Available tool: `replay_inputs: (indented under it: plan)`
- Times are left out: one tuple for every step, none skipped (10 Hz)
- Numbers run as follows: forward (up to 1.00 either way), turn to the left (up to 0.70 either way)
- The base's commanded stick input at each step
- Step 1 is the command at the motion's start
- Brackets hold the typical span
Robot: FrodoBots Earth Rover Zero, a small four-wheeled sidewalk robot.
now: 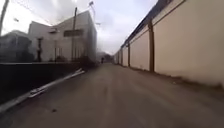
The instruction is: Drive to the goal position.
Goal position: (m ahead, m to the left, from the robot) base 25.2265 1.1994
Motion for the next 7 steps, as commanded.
replay_inputs:
  plan:
    - [0.50,0.00]
    - [0.50,0.00]
    - [0.50,0.00]
    - [0.50,0.00]
    - [0.50,0.00]
    - [0.50,0.00]
    - [0.50,0.00]
